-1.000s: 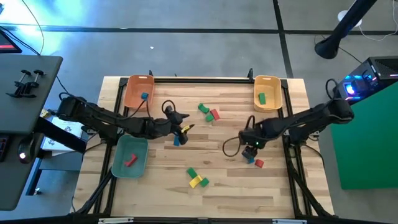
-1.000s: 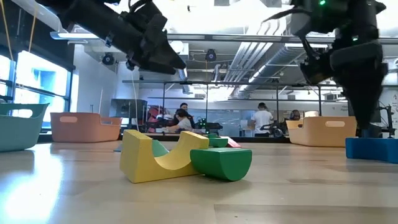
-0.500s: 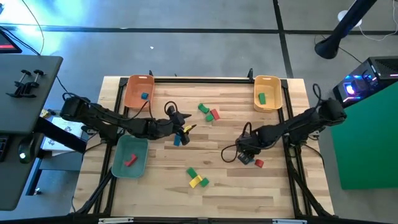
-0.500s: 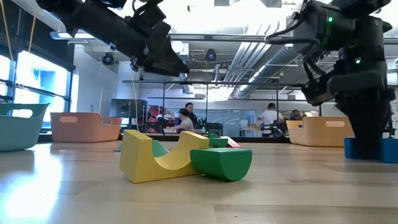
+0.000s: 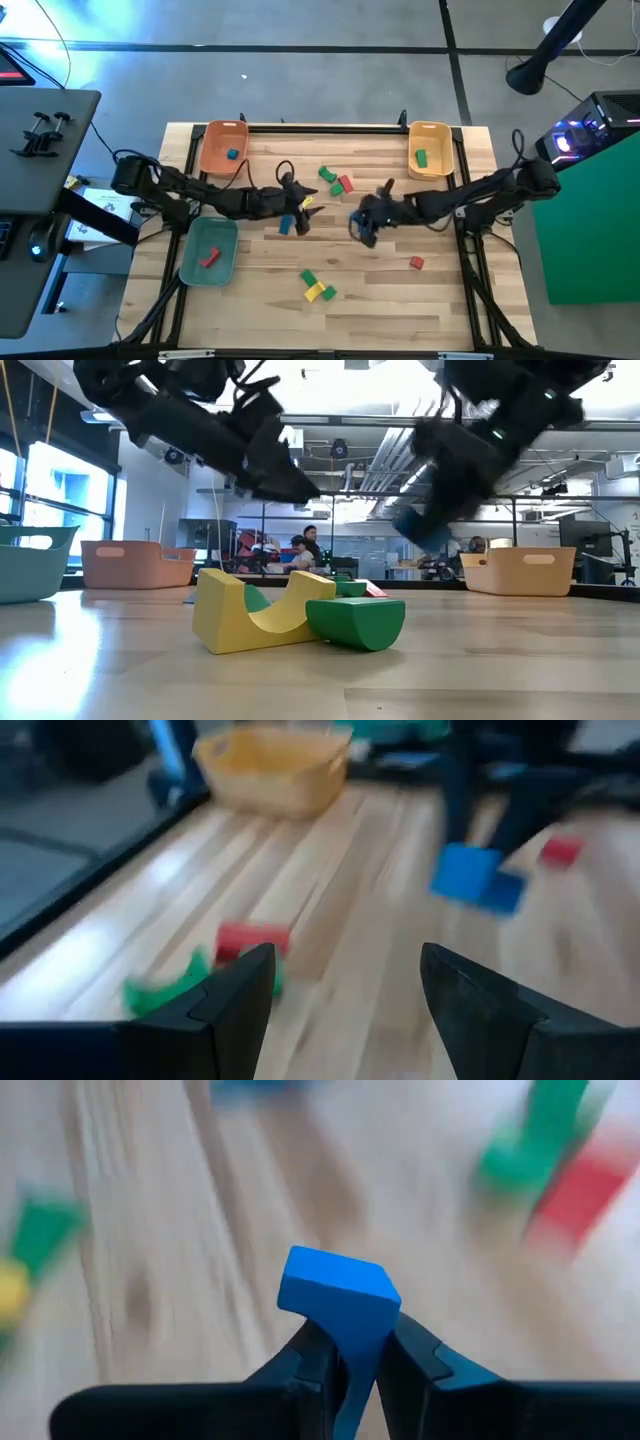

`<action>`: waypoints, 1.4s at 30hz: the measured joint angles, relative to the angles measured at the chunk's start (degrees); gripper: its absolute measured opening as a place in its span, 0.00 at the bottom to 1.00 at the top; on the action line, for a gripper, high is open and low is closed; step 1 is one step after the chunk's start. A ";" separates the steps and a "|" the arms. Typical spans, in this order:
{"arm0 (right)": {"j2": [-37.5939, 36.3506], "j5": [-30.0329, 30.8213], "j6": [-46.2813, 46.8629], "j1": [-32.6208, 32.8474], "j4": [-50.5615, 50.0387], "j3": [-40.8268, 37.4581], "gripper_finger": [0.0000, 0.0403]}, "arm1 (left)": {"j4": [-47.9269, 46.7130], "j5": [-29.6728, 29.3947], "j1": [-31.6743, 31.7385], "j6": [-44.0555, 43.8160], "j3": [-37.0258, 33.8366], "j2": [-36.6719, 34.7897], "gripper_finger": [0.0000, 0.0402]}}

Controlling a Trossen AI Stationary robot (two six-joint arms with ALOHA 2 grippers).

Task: Sort blocks by size
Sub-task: Put the blue arch block into the blue bin

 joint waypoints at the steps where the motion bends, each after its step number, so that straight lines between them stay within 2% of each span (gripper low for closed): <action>1: -0.35 2.09 -2.83 -0.40 4.08 0.02 0.11 | 2.31 0.76 0.00 0.65 0.04 0.25 0.59; 3: -0.78 5.38 -8.24 -0.66 11.77 0.02 0.11 | 4.91 1.96 0.02 1.76 0.04 0.36 0.59; 7: -1.04 6.39 -18.27 -0.07 27.47 0.02 0.11 | 11.18 6.00 0.13 4.35 0.04 0.36 0.59; 12: -1.04 6.50 -25.70 1.31 37.61 0.02 0.11 | 16.35 12.35 0.15 8.70 0.04 0.29 0.59; 20: -1.02 6.20 -26.25 1.77 40.01 0.04 0.11 | 22.99 15.41 0.09 7.54 0.04 0.85 0.59; 23: -1.02 3.12 -27.01 1.75 41.42 0.04 0.11 | 24.61 15.50 0.41 4.78 0.67 2.07 0.59; 27: -1.02 1.29 -28.28 1.99 42.25 0.04 0.11 | 24.40 21.94 0.72 5.40 3.41 4.47 0.59; 29: -1.02 0.79 -28.47 2.01 42.37 0.04 0.11 | 24.35 23.09 0.45 5.54 4.60 5.65 0.58; 33: -1.02 -0.62 -28.38 2.07 41.96 0.04 0.11 | 23.13 23.32 0.09 5.67 6.23 7.00 0.51; 42: -1.00 -1.20 -28.50 3.08 41.23 0.04 0.11 | 22.00 25.81 0.21 5.50 6.95 7.31 0.27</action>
